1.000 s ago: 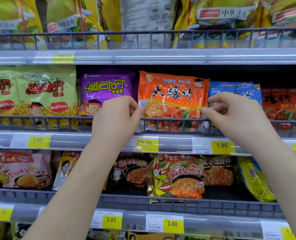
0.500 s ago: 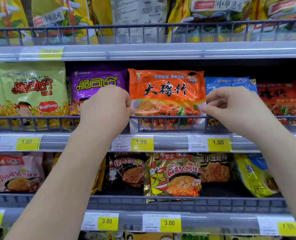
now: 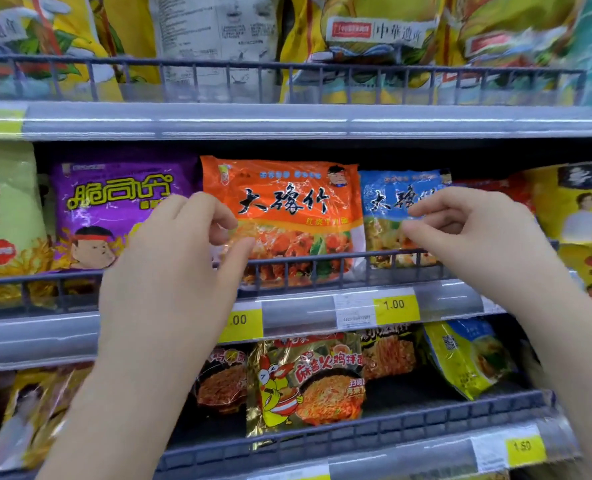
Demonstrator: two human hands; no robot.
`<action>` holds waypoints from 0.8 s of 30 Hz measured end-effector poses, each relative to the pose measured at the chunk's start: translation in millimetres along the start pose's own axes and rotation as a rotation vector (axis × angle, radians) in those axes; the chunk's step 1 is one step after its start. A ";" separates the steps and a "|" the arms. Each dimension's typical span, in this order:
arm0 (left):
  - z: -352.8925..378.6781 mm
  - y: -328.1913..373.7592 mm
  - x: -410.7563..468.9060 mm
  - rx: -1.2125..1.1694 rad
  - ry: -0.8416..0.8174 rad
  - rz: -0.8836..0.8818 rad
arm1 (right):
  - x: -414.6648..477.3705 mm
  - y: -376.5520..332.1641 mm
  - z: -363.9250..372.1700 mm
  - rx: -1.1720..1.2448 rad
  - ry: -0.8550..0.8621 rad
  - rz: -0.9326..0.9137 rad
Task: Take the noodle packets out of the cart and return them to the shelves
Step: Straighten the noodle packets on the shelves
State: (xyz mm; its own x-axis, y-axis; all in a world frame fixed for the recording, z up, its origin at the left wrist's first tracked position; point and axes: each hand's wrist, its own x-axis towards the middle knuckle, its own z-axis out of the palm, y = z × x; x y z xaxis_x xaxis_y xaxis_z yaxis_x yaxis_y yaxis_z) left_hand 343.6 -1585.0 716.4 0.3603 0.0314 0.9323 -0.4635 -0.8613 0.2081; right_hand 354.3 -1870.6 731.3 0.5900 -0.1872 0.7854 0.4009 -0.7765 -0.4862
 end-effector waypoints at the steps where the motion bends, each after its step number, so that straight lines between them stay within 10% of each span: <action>1: 2.9 5.5 -3.9 -0.052 0.007 0.018 | -2.9 8.5 -6.1 -0.005 0.041 0.009; 11: 77.3 90.2 -9.5 -0.070 -0.120 0.099 | 23.9 90.0 -55.7 0.009 0.089 -0.053; 24: 126.7 160.8 -6.3 0.191 -0.240 0.074 | 52.0 124.4 -39.4 -0.051 -0.255 -0.346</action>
State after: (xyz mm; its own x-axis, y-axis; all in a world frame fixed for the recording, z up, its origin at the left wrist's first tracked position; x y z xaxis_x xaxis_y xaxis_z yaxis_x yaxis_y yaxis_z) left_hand 369.3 -1788.0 706.6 0.5228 -0.1357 0.8416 -0.3434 -0.9371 0.0622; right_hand 407.2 -2000.7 726.8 0.5836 0.2396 0.7759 0.5745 -0.7971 -0.1859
